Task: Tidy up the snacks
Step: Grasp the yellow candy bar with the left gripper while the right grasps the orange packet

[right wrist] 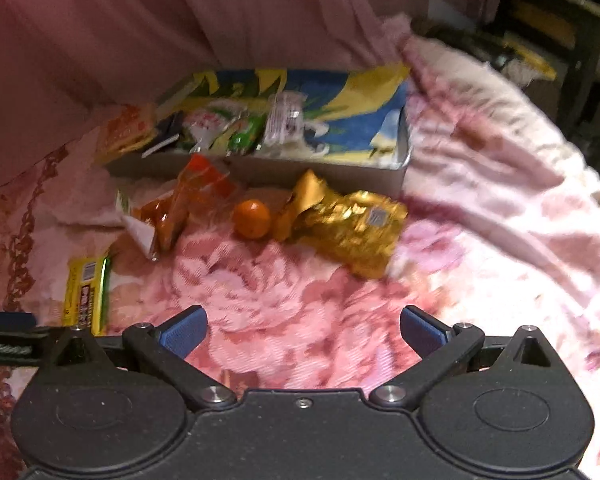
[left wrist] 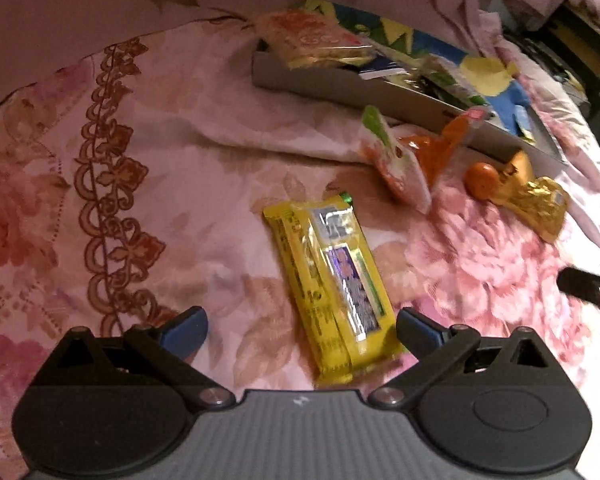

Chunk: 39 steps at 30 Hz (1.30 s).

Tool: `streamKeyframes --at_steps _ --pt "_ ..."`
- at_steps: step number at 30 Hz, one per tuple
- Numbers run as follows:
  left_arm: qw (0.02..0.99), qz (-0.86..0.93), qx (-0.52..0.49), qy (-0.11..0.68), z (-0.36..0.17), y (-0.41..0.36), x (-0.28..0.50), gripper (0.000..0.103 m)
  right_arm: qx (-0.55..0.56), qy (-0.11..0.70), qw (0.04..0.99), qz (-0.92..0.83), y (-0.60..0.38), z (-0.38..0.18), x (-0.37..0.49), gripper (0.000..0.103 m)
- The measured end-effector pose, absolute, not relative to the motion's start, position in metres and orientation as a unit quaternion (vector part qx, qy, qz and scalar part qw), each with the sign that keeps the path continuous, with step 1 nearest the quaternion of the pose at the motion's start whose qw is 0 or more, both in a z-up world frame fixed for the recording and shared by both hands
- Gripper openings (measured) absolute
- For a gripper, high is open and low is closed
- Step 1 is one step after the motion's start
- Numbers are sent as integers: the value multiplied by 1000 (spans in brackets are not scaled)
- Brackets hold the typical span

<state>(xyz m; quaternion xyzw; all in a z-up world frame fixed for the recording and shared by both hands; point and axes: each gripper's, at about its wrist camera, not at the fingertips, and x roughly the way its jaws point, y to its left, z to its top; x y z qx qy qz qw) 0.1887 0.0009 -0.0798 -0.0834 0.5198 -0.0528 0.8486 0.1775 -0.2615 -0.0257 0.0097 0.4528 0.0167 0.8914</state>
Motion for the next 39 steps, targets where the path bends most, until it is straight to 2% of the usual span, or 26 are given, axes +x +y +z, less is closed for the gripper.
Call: streamKeyframes --at_steps 7,18,26,29,34,39 --pt "862 -45 -16 504 -85 -22 196 101 93 466 880 19 -272 -30 187 102" --pt "869 -72 1 490 -75 -29 186 68 184 443 870 113 -242 -38 221 102" --pt "865 -75 -11 496 -77 -24 188 67 208 419 873 140 -217 -48 255 97" --pt "864 -76 -24 497 -78 -20 190 66 223 417 871 132 -215 -52 269 91" --pt "862 -75 -39 500 -79 -17 191 67 235 430 863 124 -209 -65 285 71" --pt "863 -77 -37 499 -80 -19 193 70 216 437 865 120 -198 -73 295 63"
